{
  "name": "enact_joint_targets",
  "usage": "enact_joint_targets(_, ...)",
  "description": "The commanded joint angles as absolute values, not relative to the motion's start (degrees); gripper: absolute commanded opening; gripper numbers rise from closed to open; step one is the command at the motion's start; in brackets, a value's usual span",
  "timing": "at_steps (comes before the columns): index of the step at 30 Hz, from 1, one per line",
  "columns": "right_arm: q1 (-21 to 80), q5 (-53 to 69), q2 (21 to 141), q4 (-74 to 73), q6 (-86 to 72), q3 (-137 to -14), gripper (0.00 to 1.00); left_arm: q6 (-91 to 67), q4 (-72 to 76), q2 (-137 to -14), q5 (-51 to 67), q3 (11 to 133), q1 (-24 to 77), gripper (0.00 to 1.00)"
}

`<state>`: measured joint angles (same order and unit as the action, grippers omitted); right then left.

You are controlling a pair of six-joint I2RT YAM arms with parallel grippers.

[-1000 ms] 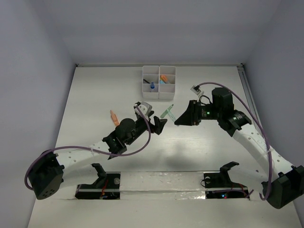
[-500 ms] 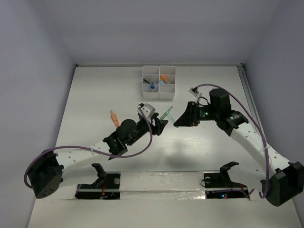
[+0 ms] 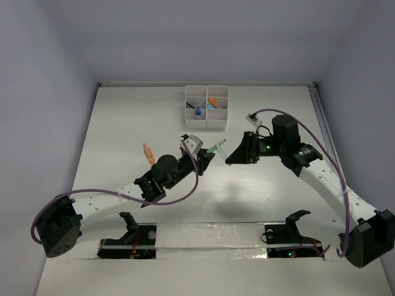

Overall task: Sort the stationery into containers
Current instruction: Pick up the pen from the center of the board, then close the pen cap on the pen.

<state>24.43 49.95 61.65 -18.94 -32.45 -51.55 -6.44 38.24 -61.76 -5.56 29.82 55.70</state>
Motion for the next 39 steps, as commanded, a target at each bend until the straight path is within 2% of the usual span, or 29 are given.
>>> enact_joint_targets(1, 24.87, 50.63, 61.61, -17.75, -32.61, -51.59, 0.0, -6.33, 41.05, -59.68, -5.45, 32.43, 55.9, 0.05)
enact_joint_targets(2, 24.87, 50.28, 61.52, -18.1, -32.43, -51.68, 0.0, -6.42, 40.78, -59.59, -5.54, 32.43, 55.9, 0.0)
enact_joint_targets(9, 24.87, 47.29, 61.35, -19.86, -31.3, -53.0, 0.0, -7.03, 39.99, -57.22, -5.1, 31.47, 55.9, 0.0)
enact_joint_targets(27, 24.87, 24.09, 57.74, -26.02, -27.16, -61.17, 0.01, -9.58, 37.09, -53.7, -3.96, 27.07, 58.01, 0.0)
enact_joint_targets(39, 24.87, 20.74, 60.99, -16.45, -28.57, -61.35, 0.02, -10.02, 37.27, -52.29, -2.46, 26.63, 59.06, 0.0)
